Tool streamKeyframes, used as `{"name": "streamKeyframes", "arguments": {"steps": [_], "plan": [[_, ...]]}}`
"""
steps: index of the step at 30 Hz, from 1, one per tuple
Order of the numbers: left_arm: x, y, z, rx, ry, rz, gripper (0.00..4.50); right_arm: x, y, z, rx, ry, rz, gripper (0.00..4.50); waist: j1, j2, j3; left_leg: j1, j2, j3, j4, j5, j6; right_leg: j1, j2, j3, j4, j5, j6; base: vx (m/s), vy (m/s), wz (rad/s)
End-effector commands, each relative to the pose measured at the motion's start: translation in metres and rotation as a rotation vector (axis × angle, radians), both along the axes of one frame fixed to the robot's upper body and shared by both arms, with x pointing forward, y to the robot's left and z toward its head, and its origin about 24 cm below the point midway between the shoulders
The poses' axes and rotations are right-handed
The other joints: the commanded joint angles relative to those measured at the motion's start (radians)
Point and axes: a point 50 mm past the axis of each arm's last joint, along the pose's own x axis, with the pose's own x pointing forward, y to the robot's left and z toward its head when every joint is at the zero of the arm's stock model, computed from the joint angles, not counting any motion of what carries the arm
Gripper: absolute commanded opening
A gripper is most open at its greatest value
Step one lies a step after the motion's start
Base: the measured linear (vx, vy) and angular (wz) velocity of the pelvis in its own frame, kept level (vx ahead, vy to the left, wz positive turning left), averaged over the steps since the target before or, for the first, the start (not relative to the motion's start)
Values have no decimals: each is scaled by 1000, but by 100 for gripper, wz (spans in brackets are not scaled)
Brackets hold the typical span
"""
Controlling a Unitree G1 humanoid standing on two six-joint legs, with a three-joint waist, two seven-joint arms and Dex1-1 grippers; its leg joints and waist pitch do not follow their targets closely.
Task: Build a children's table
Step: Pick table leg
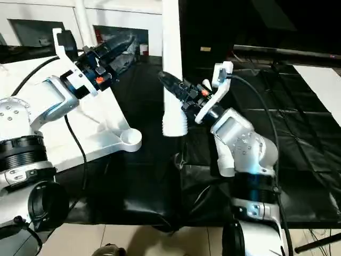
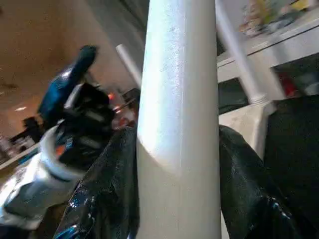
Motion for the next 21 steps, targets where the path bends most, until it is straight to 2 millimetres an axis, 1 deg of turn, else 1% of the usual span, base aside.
{"name": "streamKeyframes", "arguments": {"steps": [1,3,5,9,12,16,17,20,21], "plan": [[-1,0,1,-4,6,-10,450,-5,3,6,-4,-28,37,180,2,11,-80,20,51,-20,-61,-66,0,59,-102,58,-73,26,-199,0,0,0],[-2,-1,1,11,-1,-13,450,-5,8,2,-32,-7,50,180,3,13,-80,21,52,-20,-61,-65,-5,58,-102,58,-73,19,-195,0,0,0],[-3,-2,1,26,-8,-16,450,-5,12,-2,-55,7,56,180,4,12,-81,21,52,-20,-62,-63,-9,58,-102,58,-73,20,-191,0,0,0],[-5,-9,1,68,-29,-33,450,-8,25,-13,-119,50,92,180,5,13,-83,21,54,-21,-62,-48,-14,58,-102,58,-68,55,-193,0,0,0],[-6,-13,0,79,-32,-41,450,-11,32,-20,-156,64,116,180,5,13,-81,20,52,-20,-62,-60,-17,58,-103,59,-72,44,-187,0,0,0],[-6,-16,-4,123,-29,-35,450,-16,38,-22,-175,62,152,180,5,13,-81,21,54,-22,-64,-68,-24,58,-103,59,-71,31,-177,0,0,0],[-6,-17,-6,142,-29,-27,450,-17,40,-23,-183,63,160,180,4,11,-80,21,54,-22,-65,-73,-23,58,-103,60,-73,22,-173,0,0,0],[-6,-18,-10,192,-32,-16,450,-18,43,-26,-210,65,172,180,5,11,-81,21,55,-22,-64,-66,-22,58,-104,60,-72,28,-171,0,0,0],[-6,-18,-11,209,-33,-17,422,-19,44,-28,-223,64,177,180,4,12,-80,20,54,-21,-64,-66,-23,56,-103,60,-72,26,-168,0,0,0]]}}
